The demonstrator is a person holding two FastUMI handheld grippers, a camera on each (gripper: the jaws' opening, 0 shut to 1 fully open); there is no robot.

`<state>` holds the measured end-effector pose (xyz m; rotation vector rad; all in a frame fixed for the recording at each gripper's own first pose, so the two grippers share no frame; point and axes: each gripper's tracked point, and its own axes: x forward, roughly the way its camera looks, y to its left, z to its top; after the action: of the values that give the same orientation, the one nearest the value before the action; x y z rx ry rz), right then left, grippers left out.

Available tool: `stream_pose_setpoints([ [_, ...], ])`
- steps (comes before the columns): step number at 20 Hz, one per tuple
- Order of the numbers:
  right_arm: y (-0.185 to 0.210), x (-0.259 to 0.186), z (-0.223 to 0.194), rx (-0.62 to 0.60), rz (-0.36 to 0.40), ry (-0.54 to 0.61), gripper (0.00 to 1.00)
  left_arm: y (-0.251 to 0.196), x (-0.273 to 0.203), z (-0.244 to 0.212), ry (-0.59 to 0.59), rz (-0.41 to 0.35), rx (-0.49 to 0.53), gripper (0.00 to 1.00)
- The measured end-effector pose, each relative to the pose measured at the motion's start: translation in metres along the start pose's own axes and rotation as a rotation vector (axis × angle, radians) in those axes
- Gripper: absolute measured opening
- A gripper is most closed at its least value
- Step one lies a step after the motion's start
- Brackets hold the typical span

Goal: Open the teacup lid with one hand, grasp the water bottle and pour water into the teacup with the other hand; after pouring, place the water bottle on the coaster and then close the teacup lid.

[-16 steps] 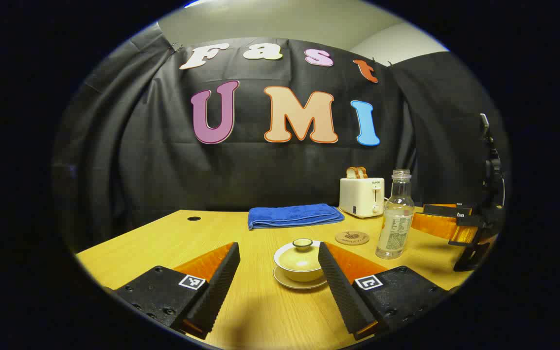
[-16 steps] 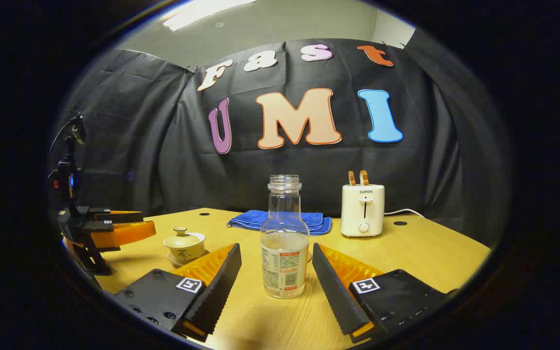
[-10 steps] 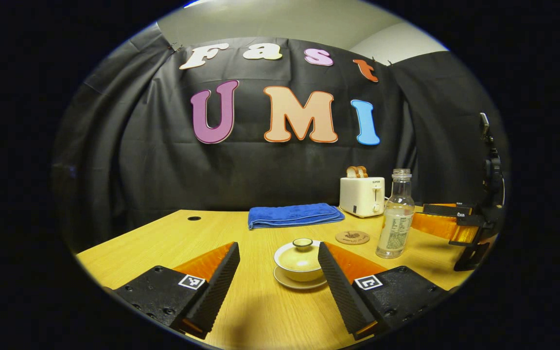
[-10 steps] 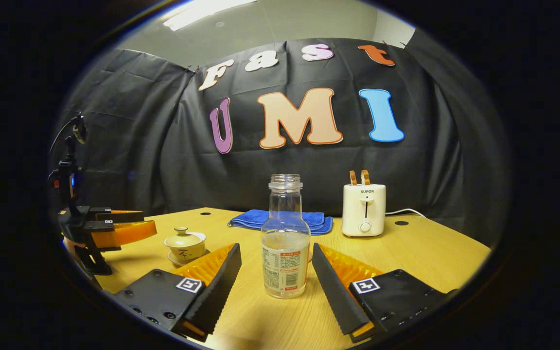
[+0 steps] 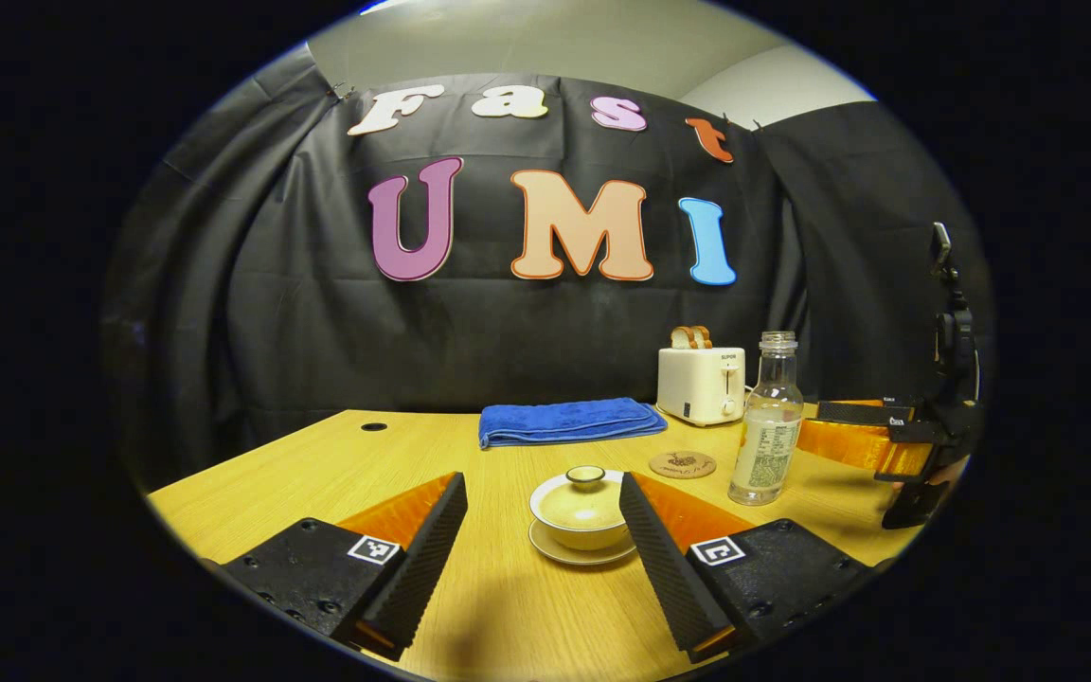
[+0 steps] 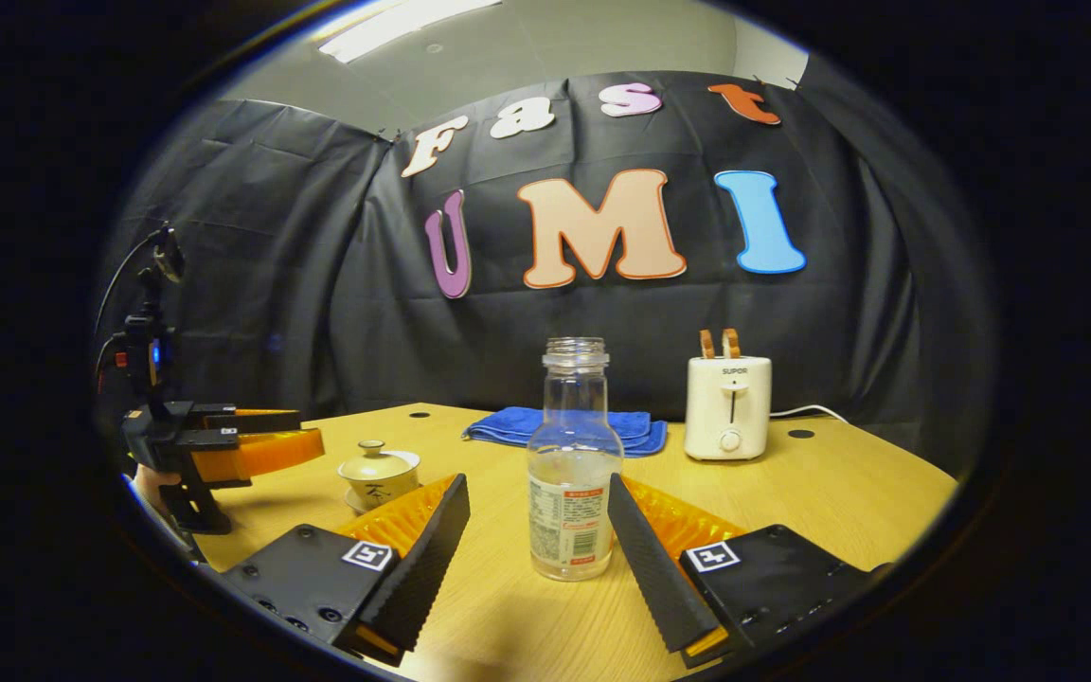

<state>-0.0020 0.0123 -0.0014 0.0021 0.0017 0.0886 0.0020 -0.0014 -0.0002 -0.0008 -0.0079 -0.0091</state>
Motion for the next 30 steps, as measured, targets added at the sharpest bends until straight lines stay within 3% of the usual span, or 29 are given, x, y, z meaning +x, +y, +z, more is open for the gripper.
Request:
stream_pose_setpoints([
  [7,-0.009,0.003,0.0,-0.001,-0.045,-0.002,0.95,0.0,0.002,-0.001,0.001,0.014,-0.003,0.95],
  [9,-0.009,0.003,0.0,-0.001,-0.045,-0.002,0.92,-0.001,0.003,-0.001,0.002,-0.002,-0.003,0.95],
  [16,-0.007,0.004,0.001,-0.001,-0.045,-0.003,0.95,-0.014,0.022,0.0,0.012,-0.054,-0.004,0.95],
  [17,-0.007,0.003,0.0,0.0,-0.045,-0.002,0.92,-0.016,0.027,0.002,0.011,-0.059,-0.004,0.95],
  [23,-0.005,0.003,0.001,0.001,-0.043,-0.003,0.99,-0.024,0.042,-0.001,0.029,-0.093,-0.002,0.95],
  [24,-0.005,0.003,0.001,0.0,-0.042,-0.003,0.92,-0.025,0.045,-0.003,0.037,-0.095,-0.001,0.95],
  [25,-0.005,0.003,0.001,0.001,-0.042,-0.003,0.95,-0.026,0.049,-0.004,0.045,-0.096,-0.002,0.95],
  [28,-0.004,0.004,0.001,0.001,-0.04,-0.003,0.92,-0.029,0.054,-0.008,0.066,-0.11,0.001,0.95],
  [30,-0.004,0.004,0.001,0.002,-0.038,-0.003,0.95,-0.029,0.06,-0.011,0.085,-0.109,-0.002,0.9],
])
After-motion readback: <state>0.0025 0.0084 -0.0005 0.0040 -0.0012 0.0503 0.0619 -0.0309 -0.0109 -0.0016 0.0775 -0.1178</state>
